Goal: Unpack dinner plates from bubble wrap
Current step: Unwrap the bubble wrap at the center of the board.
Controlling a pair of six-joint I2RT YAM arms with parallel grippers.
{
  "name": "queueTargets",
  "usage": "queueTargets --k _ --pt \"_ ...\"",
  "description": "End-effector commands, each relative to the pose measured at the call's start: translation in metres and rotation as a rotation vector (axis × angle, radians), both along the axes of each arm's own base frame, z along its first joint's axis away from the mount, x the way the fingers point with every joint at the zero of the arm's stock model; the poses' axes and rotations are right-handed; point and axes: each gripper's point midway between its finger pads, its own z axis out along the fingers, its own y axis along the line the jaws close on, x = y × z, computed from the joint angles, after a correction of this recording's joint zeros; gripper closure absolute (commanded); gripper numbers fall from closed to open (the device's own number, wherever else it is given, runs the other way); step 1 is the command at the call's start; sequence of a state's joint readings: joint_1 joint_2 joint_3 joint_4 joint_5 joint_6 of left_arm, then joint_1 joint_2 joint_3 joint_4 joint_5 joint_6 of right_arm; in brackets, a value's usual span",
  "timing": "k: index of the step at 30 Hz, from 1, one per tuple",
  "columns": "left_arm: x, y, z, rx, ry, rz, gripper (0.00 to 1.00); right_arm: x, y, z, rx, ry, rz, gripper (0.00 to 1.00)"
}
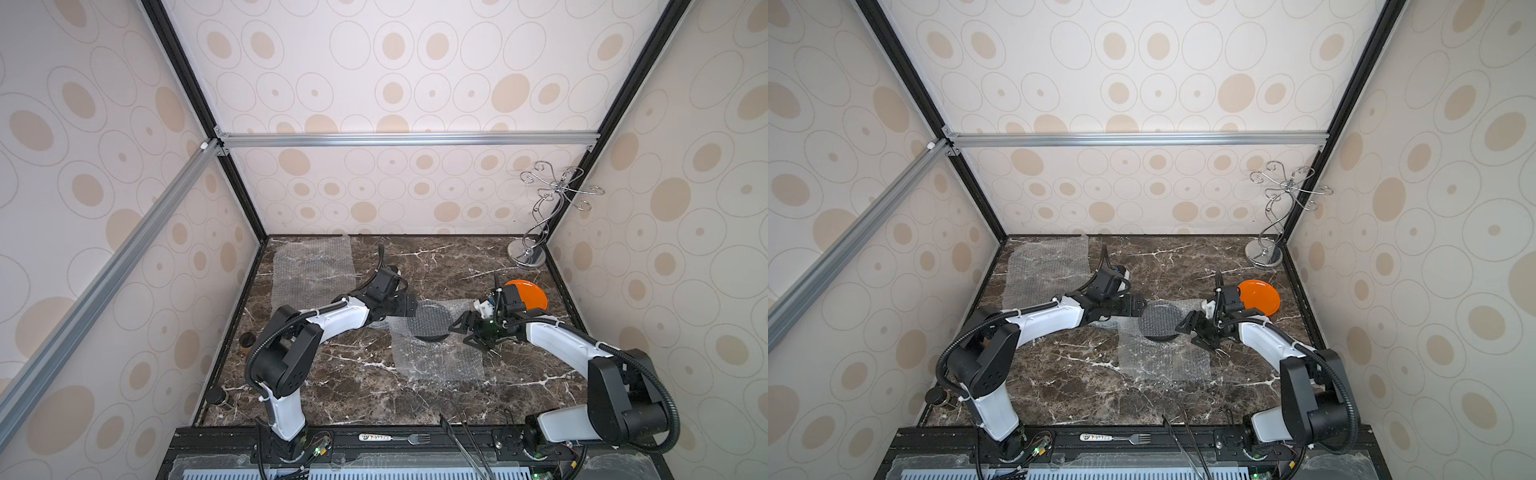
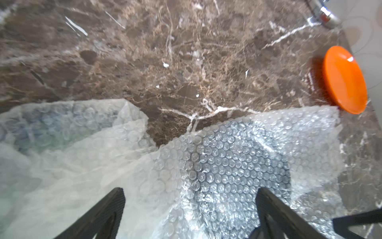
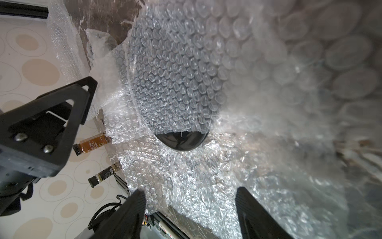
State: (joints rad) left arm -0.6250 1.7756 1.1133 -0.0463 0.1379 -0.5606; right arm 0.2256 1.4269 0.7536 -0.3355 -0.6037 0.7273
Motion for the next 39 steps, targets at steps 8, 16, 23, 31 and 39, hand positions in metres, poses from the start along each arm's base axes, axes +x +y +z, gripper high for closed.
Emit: queueTargets --k 8,16,23,31,39 --pt "-0.007 0.002 0.036 -0.107 -0.047 0.010 0.00 0.025 0.008 -0.008 -0.009 -0.023 -0.026 0.34" --pt "-0.012 0.006 0.039 -0.121 -0.048 0.022 0.00 0.033 0.008 -0.015 -0.015 -0.029 -0.042 0.39" --pt "-0.013 0.010 0.040 -0.120 -0.051 0.032 0.00 0.036 0.006 -0.019 -0.027 -0.017 -0.059 0.37" --pt "-0.012 0.011 0.038 -0.120 -0.048 0.035 0.00 0.029 0.006 -0.028 -0.064 0.016 -0.097 0.30" --pt "-0.013 0.012 0.036 -0.115 -0.043 0.034 0.00 0.039 0.005 -0.036 -0.059 -0.012 -0.132 0.39"
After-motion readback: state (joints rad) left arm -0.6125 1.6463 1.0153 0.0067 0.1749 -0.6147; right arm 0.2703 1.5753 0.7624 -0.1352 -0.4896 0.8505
